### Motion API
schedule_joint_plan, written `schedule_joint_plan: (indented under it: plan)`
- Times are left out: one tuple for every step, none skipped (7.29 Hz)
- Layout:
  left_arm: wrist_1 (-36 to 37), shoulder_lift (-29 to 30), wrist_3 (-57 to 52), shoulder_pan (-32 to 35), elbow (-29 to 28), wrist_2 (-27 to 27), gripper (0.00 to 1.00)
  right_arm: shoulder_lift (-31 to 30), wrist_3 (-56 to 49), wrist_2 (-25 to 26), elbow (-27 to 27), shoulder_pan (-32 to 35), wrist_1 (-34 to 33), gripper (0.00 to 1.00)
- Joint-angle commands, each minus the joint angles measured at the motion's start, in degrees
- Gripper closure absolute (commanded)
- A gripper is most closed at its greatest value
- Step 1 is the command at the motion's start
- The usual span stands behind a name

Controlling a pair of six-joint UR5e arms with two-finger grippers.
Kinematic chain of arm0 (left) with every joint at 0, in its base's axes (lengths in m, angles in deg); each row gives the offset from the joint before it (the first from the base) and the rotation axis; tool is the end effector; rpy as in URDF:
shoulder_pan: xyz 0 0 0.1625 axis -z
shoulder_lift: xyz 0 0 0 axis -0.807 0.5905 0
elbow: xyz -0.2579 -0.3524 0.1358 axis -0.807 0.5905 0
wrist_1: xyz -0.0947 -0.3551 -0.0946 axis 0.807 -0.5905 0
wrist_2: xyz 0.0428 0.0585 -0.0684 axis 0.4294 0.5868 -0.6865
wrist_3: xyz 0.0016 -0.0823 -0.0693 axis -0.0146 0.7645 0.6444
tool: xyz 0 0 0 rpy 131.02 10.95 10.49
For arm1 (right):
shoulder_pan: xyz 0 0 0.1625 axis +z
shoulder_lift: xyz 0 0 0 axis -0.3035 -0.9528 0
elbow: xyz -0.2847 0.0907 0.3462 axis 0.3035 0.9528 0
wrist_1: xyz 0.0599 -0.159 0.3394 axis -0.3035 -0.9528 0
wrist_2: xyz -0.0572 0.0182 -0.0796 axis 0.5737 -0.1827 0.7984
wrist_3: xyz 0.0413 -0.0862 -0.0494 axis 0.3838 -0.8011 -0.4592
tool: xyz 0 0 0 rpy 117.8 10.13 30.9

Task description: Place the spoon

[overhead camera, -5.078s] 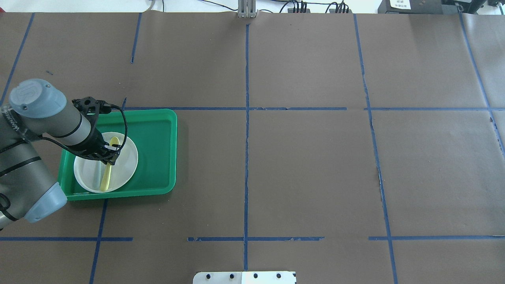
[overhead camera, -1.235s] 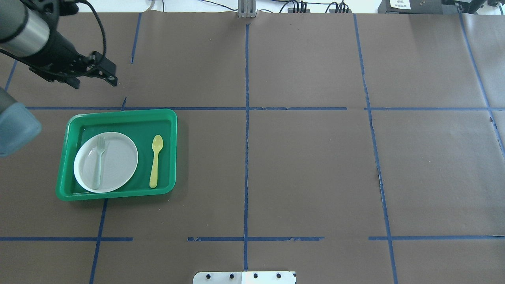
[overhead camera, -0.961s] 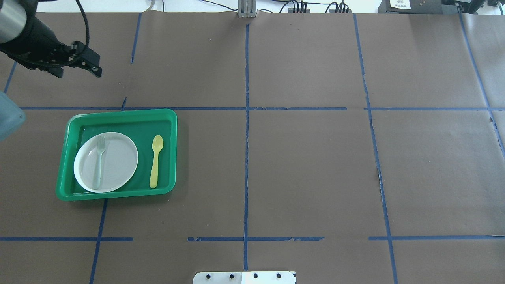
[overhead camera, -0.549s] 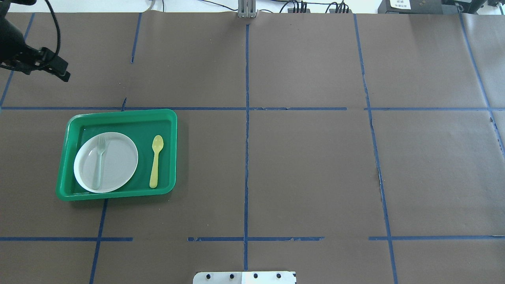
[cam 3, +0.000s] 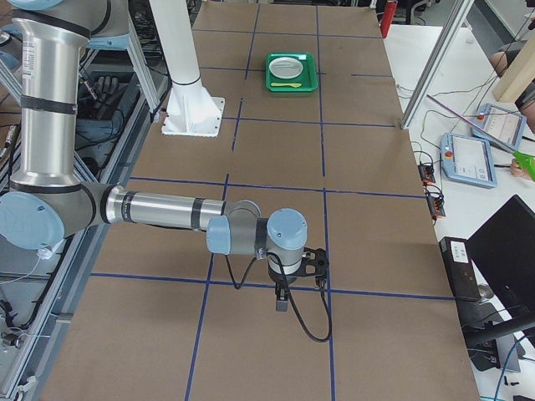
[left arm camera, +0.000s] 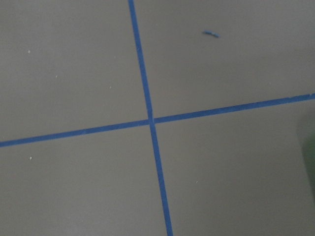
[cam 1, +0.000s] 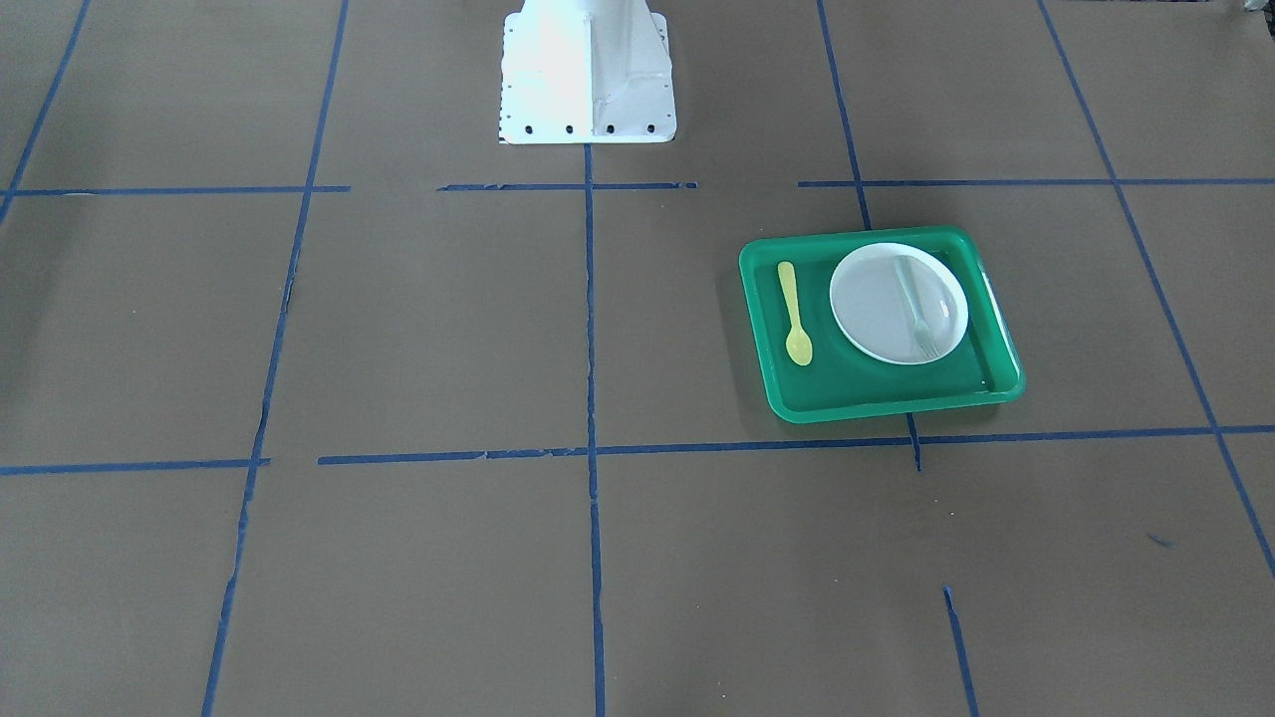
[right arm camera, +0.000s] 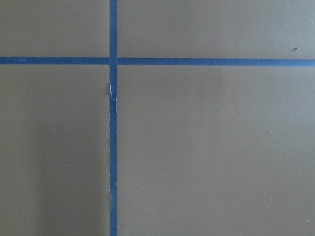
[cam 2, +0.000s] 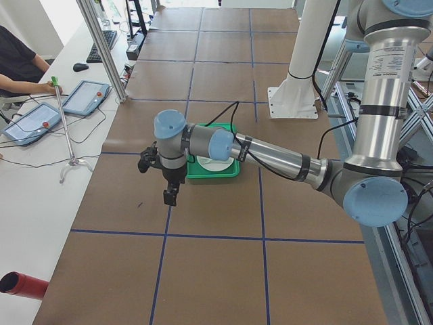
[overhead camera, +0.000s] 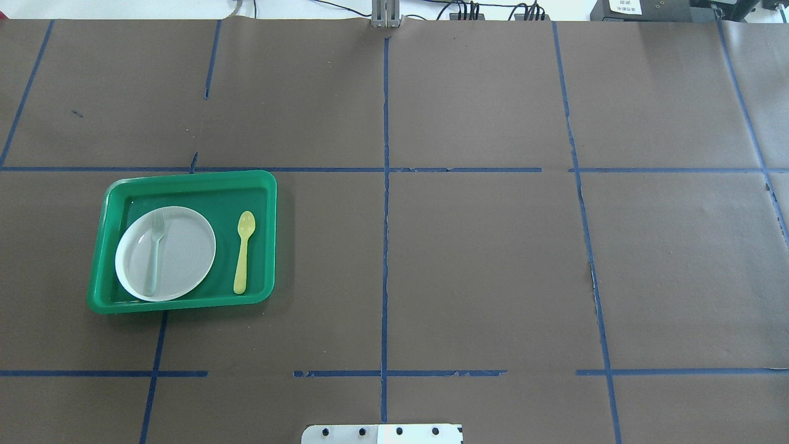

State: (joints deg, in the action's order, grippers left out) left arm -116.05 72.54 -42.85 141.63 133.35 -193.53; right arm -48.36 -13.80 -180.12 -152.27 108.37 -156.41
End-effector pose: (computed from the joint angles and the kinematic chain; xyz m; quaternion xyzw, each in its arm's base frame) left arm -0.0451 -0.4567 0.6269 0.0436 0.3509 0.0529 0.9339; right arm 0.0684 -0.3941 0.7176 0.0037 -0.3455 0.0107 0.9384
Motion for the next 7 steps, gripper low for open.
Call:
schedule_joint_plan:
  plan:
    - [-0.5,-3.2,-3.0,1.8,-1.3,-1.0,0.00,0.0,-0.1,0.0,0.0,0.0,0.0,0.00]
    - [-0.5,-4.7,-3.1,1.8,-2.2,-1.7,0.00,0.0,0.0,0.0,0.0,0.0,0.0,0.00]
    - [-0.5,-6.1,-3.1,1.8,-2.2,-2.5,0.00,0.0,-0.1,0.0,0.0,0.0,0.0,0.00]
    - [-0.5,-6.2,-3.2,1.9,-2.9,-2.5,0.00,0.0,0.0,0.0,0.0,0.0,0.0,0.00]
    - [-0.5,-6.2,-3.2,2.0,-3.6,-2.5,0.00,0.0,0.0,0.0,0.0,0.0,0.0,0.00]
    - [-0.5,-6.2,-3.2,2.0,-3.8,-2.5,0.00,0.0,0.0,0.0,0.0,0.0,0.0,0.00]
    - [-1.0,-6.2,-3.2,2.0,-3.9,-2.5,0.00,0.0,0.0,0.0,0.0,0.0,0.0,0.00]
